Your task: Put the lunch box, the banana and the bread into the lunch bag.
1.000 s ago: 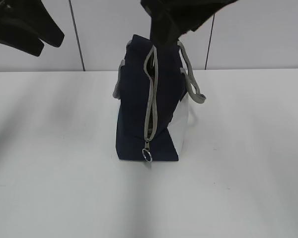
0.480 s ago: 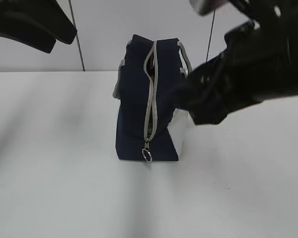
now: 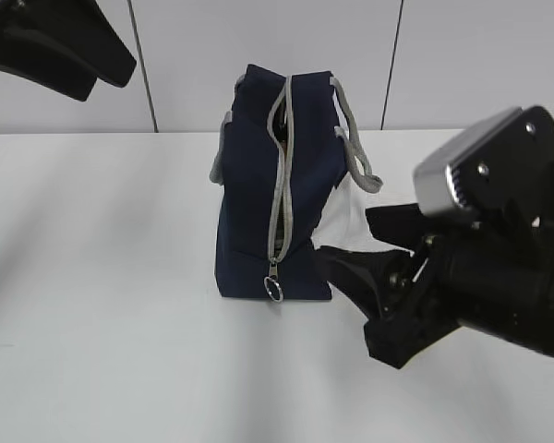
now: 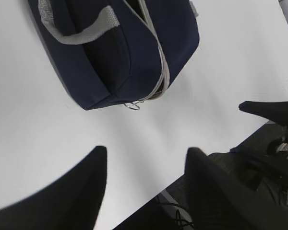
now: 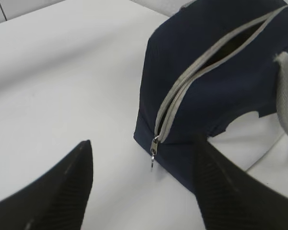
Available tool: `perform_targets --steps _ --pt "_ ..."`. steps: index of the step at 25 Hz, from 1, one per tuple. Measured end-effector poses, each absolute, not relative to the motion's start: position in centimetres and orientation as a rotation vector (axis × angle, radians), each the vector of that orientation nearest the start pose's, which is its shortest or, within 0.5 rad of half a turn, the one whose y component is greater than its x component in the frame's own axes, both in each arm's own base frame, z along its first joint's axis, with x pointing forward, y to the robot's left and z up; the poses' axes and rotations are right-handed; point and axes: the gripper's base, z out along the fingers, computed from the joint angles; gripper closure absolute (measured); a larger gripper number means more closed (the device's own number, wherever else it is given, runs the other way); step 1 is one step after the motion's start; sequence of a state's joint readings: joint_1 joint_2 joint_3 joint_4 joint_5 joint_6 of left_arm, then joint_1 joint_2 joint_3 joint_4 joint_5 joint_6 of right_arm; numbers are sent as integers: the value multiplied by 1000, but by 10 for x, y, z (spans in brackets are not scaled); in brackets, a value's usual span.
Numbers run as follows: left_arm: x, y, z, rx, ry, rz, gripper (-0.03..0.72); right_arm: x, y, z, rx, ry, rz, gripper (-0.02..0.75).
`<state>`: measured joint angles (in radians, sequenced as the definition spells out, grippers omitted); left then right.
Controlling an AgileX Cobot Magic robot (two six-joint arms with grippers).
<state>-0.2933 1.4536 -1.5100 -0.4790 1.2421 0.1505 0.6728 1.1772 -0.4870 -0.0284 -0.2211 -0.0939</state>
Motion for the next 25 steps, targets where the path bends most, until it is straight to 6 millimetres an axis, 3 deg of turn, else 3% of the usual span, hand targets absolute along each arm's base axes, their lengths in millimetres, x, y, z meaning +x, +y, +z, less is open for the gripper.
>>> perform_targets --steps 6,11,17,21,25 --pt "266 -122 394 517 2576 -699 316 182 144 198 -716 1866 379 259" --pt "267 -122 394 517 2577 -695 317 195 153 175 -705 1844 379 259" --pt "267 -122 394 518 2577 -692 317 200 158 143 -708 1936 384 279" --pt "267 -121 394 518 2578 -690 317 202 161 137 -679 1942 421 336" --pt "267 -121 394 518 2578 -690 317 208 159 138 -687 1923 447 345"
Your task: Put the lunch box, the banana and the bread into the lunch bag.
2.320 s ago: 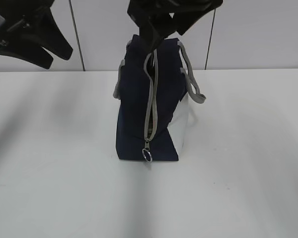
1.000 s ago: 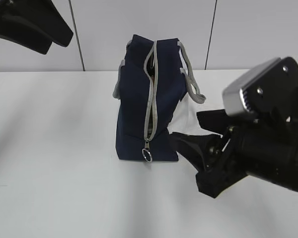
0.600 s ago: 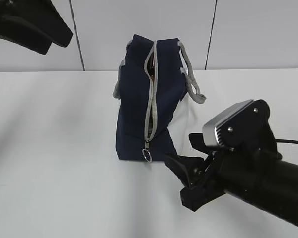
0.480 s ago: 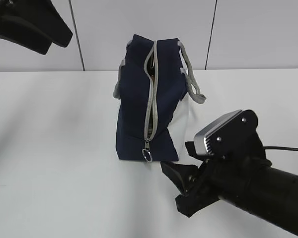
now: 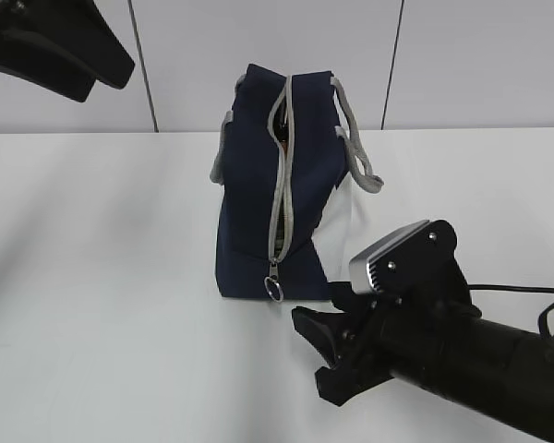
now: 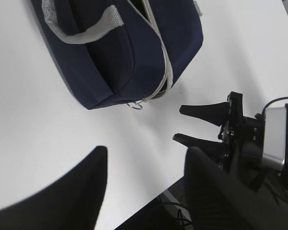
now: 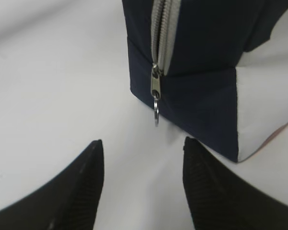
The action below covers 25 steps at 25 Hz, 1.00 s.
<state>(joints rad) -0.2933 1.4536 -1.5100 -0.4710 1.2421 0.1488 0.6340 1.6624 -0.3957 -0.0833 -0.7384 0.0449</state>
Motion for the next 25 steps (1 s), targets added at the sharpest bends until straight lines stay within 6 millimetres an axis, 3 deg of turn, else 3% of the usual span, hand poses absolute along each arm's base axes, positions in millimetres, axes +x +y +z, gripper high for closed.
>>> perform_targets --steps 7,12,18,21,25 --pt "267 -121 393 518 2579 -687 318 237 144 142 -703 1891 576 348" --pt "267 -120 393 521 2582 -671 317 253 139 121 -781 1914 653 349" --pt "269 -115 391 533 2595 -579 317 254 146 100 -849 1878 732 352" --pt "270 -114 381 529 2622 -553 321 256 145 97 -848 1871 714 352" --pt "273 -113 352 483 2651 -537 342 261 146 97 -856 1848 696 352"
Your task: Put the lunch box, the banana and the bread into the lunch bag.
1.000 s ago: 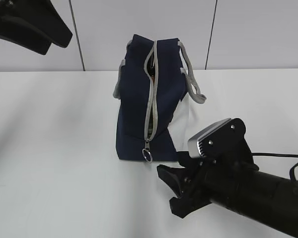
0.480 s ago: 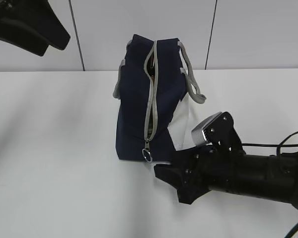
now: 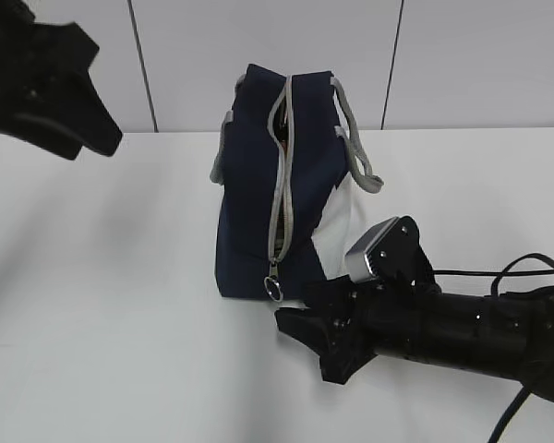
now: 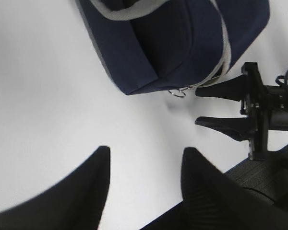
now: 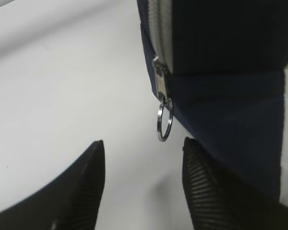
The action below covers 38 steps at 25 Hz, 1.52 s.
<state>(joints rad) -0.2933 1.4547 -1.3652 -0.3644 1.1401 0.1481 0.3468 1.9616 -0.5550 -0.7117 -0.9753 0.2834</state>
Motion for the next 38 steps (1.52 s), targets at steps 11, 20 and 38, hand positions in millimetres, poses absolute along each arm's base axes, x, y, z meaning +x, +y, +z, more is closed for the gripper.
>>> perform_targets --steps 11,20,38 --pt "277 -112 317 421 2668 -515 362 276 152 91 -852 1822 696 353" --pt "278 -112 317 418 2661 -514 363 283 155 93 -852 1802 692 461" --pt "278 -113 318 404 2648 -533 367 285 158 82 -877 1820 723 519"
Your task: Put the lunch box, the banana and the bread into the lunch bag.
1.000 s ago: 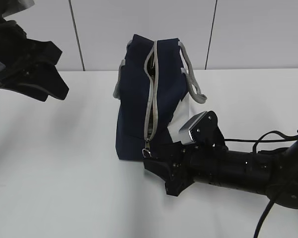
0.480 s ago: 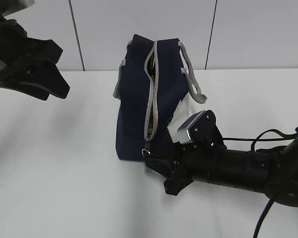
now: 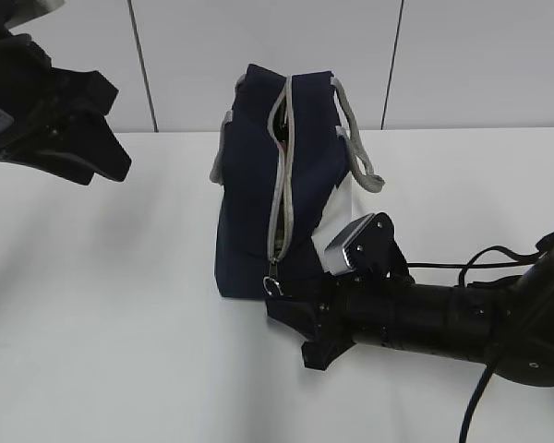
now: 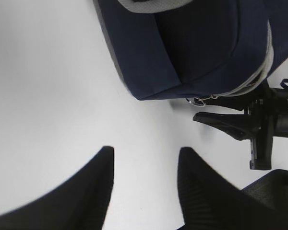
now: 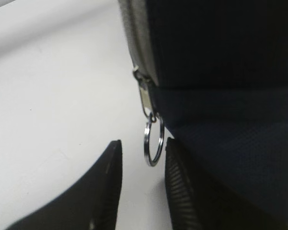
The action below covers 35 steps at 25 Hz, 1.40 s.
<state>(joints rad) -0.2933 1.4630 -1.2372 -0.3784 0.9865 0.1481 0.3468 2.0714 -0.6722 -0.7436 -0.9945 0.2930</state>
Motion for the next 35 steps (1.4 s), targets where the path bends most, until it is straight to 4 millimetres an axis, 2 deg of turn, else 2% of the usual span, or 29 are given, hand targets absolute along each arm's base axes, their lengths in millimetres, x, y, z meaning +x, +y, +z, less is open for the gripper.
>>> perform_targets --steps 3,8,11,13,27,35 --pt "278 -113 318 404 2648 -533 367 285 158 82 -876 1821 724 573" --pt "278 -113 318 404 2648 -534 367 286 158 82 -864 1823 720 619" --pt "278 -114 318 402 2648 -538 367 287 157 82 -843 1826 715 725" --pt "278 -114 318 402 2648 -538 367 287 157 82 -836 1828 712 750" --pt "278 -114 318 401 2647 -540 370 285 158 83 -877 1815 727 754" --pt "278 -114 318 401 2647 -540 370 283 160 97 -908 1746 725 754"
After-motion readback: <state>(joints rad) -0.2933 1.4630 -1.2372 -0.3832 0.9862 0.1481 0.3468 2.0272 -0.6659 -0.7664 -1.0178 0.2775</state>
